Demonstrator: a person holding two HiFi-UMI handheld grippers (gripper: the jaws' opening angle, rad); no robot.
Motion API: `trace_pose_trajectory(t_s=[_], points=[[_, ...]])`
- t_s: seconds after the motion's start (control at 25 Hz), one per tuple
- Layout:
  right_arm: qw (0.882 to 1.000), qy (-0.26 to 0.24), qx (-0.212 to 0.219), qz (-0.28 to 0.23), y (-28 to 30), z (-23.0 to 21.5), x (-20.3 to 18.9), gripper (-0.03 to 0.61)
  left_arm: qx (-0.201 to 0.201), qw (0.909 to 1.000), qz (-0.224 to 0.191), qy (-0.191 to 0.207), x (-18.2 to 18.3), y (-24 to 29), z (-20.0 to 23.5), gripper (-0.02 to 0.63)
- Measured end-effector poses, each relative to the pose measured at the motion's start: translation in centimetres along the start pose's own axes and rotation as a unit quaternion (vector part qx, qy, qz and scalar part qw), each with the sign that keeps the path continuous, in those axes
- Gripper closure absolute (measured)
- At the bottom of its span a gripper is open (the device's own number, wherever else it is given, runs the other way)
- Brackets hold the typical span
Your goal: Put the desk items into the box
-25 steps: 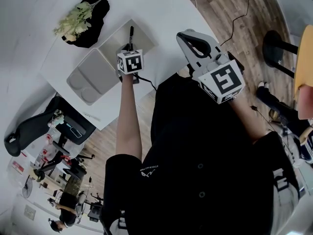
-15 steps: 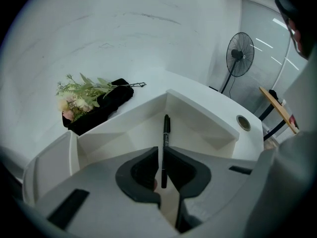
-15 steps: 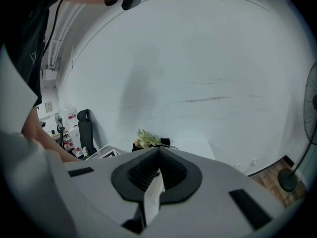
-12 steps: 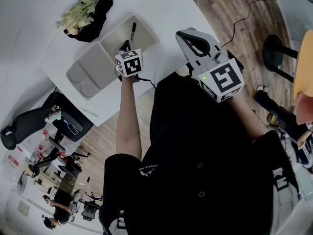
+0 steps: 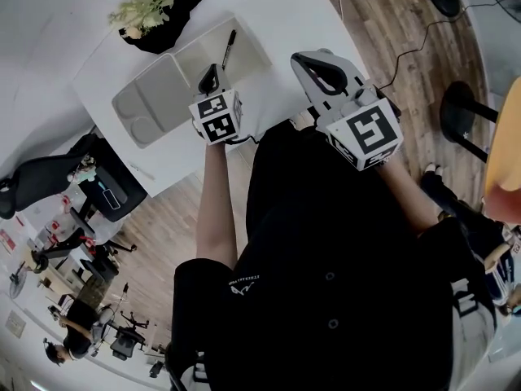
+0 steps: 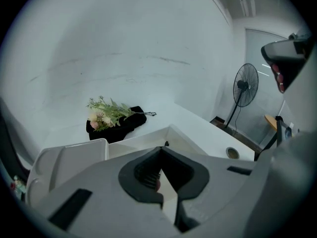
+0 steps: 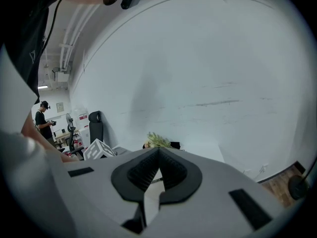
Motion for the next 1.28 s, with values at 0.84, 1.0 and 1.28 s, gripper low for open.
trace_pose_trajectory(t_s=[0.84,1.0,1.28], points=[[0.978,-0.057,0.202,-0.011,0.1,2.6,1.4,0.580,0.125,0.9698,-0.172,-0.120,3.0,-15.4,-4.8,0.606],[0.968,-0.071,0.242,-0.014,0.5,3.5,2.0,0.580,0.157,0.9582,-0.197,-0.136,2.9,-18.0,-5.5,0.606],[0.951,-0.086,0.298,-0.007,1.4,5.2,2.2,0.580,0.198,0.9402,-0.238,-0.141,2.6,-21.6,-7.0,0.606]])
Point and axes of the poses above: the fingertips, and each gripper's own axes: y forward along the fingers, z to its left, x out of its top, the point moved 6 cm from there along -y, backward along the fingers, and after that the axes turned 2 degrees about x, right-handed, at the moved point
